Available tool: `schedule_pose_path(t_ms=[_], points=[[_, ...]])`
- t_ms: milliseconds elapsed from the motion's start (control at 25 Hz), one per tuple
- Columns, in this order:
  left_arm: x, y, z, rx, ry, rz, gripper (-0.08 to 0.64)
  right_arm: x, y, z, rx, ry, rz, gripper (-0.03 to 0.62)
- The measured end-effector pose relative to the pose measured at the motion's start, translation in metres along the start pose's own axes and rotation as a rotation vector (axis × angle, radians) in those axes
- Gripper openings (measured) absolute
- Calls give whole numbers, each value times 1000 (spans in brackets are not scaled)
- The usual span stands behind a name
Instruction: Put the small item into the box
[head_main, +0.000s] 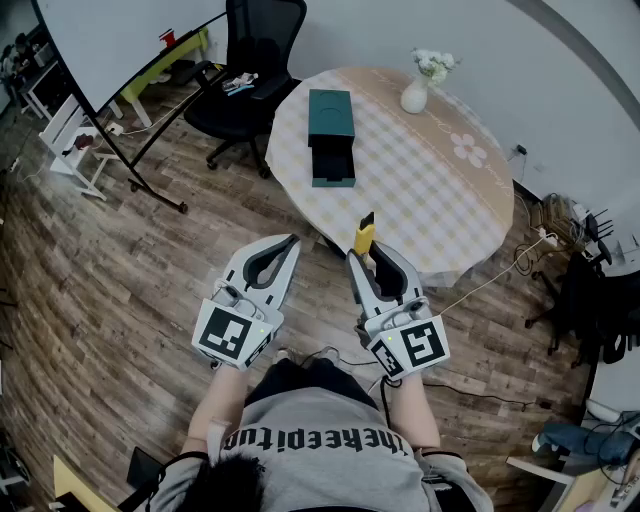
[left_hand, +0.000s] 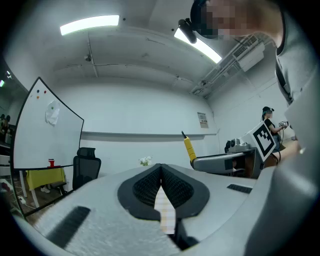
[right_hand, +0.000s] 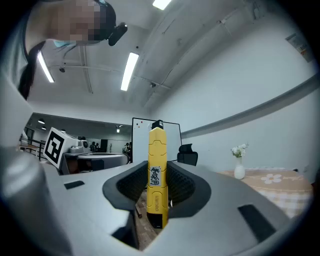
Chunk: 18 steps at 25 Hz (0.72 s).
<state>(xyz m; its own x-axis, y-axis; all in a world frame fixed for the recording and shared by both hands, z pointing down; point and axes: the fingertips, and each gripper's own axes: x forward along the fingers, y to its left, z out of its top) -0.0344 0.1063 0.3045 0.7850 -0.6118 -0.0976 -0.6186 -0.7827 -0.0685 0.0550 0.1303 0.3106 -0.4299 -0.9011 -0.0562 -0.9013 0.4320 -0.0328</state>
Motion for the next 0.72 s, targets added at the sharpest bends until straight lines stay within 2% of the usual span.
schedule_pose_path(t_ms=[720], points=[[20, -8, 5, 11, -6, 36, 15, -2, -21, 4, 14, -9, 40, 117]])
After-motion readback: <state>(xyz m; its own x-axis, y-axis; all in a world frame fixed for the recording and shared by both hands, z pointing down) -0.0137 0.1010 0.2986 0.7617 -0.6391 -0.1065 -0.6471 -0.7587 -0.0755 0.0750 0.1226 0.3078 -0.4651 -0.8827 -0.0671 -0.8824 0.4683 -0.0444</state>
